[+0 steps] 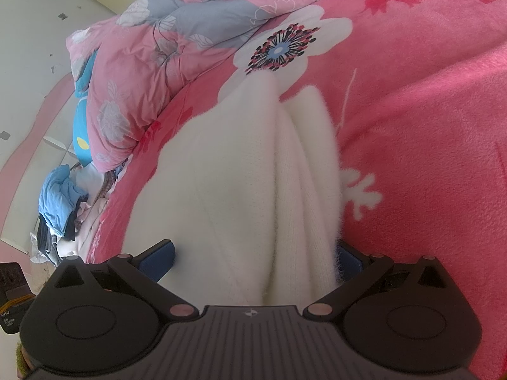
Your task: Fold clothes
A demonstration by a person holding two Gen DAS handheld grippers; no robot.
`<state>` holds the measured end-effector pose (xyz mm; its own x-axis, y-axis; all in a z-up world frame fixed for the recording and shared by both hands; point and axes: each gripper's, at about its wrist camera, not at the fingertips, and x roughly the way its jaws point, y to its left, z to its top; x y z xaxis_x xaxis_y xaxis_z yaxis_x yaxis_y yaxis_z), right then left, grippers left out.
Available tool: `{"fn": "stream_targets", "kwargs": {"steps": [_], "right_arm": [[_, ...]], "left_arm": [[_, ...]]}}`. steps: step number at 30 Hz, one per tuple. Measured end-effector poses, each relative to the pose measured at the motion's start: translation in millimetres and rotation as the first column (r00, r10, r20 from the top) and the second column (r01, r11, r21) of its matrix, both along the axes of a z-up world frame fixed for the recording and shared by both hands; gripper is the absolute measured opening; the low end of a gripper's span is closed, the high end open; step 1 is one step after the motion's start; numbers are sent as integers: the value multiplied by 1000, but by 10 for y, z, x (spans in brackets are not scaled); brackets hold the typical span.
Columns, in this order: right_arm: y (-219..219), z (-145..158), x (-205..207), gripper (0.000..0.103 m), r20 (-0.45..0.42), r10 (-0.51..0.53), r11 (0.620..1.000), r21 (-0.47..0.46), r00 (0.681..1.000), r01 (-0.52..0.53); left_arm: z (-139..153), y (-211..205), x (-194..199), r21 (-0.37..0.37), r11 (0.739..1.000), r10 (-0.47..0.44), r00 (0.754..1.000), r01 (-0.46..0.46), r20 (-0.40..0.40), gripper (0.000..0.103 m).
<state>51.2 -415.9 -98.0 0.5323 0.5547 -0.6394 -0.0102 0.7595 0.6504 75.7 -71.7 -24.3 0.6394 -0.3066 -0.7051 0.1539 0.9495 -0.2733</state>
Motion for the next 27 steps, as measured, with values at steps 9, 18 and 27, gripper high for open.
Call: {"fn": "stream_targets", "kwargs": {"steps": [9,18,27], "right_arm": [[0,0,1,103,0,1,1000,-2,1000,-1],[5,1,-7,103,0,0,1000,-6,1000,0],[12,7,2,103,-3,0,1000,-10,1000,0]], "left_arm": [[9,50,-10,-64,998,-25,1000,25,4,103],[-51,115,43,-142,990,-34,998,26,-55,103],[-114,101,79,-123,992,-16,995,3,-103,103]]}}
